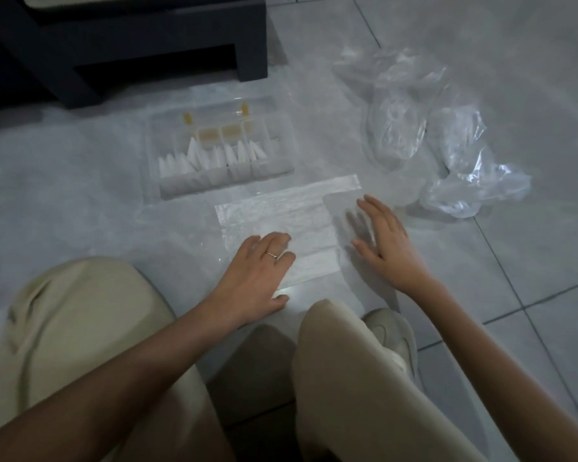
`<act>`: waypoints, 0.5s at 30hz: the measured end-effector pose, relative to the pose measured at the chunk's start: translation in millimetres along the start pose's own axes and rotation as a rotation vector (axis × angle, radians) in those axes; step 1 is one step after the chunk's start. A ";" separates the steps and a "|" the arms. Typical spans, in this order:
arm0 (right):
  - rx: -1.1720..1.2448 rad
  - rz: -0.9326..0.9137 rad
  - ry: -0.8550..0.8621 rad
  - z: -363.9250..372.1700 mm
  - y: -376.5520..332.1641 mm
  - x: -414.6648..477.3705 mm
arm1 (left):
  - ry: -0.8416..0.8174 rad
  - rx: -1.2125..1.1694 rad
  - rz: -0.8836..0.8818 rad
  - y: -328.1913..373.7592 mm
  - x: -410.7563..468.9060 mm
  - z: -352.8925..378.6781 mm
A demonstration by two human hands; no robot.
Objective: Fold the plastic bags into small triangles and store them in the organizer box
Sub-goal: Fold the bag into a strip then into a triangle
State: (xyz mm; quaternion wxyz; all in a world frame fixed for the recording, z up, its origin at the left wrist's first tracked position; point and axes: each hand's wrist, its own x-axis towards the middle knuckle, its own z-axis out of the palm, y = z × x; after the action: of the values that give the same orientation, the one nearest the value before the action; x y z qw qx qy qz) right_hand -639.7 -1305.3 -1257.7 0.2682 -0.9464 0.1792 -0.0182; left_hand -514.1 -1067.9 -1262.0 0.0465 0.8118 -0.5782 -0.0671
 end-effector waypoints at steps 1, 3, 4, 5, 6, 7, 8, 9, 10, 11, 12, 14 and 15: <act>-0.002 -0.040 -0.006 -1.0 -6.9 -1.7 | -0.001 0.025 0.011 1.2 -1.5 -2.8; -0.009 -0.085 -0.014 0.1 -17.1 -2.2 | -0.012 0.040 0.006 2.5 -2.5 -4.3; 0.006 -0.081 -0.024 1.1 -21.9 -2.0 | -0.021 0.036 0.001 2.9 -1.7 -3.9; 0.037 -0.064 -0.037 2.8 -26.7 -2.6 | -0.025 0.029 -0.010 3.2 -0.7 -3.7; 0.079 -0.043 -0.048 5.0 -30.9 -3.5 | -0.021 0.029 -0.021 2.9 0.4 -3.3; 0.119 -0.027 -0.060 7.3 -35.6 -4.7 | -0.018 0.035 -0.029 2.2 1.3 -2.8; 0.146 -0.022 -0.072 10.1 -40.0 -6.0 | -0.016 0.044 -0.038 1.2 2.0 -2.4; 0.156 -0.032 -0.081 13.2 -43.7 -7.2 | -0.021 0.046 -0.051 0.1 2.6 -1.6; 0.148 -0.051 -0.092 16.6 -46.3 -8.4 | -0.031 0.040 -0.065 -1.0 2.9 -1.0; 0.125 -0.073 -0.105 19.8 -48.9 -9.5 | -0.041 0.018 -0.078 -1.3 3.4 -2.2; 0.087 -0.098 -0.120 23.3 -50.9 -10.9 | -0.045 -0.020 -0.091 -1.5 3.7 -3.4; 0.002 -0.147 -0.140 30.1 -53.9 -12.8 | -0.003 -0.180 -0.144 -3.3 3.2 -4.5; -0.035 -0.161 -0.149 33.9 -55.2 -13.3 | 0.011 -0.246 -0.184 -5.6 2.2 -4.8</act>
State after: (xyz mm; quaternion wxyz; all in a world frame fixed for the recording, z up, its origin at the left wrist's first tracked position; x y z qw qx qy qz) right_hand -629.5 -1240.0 -1257.5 0.2618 -0.9610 0.0825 0.0339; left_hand -507.4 -1068.2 -1258.3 0.1426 0.8499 -0.4884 -0.1370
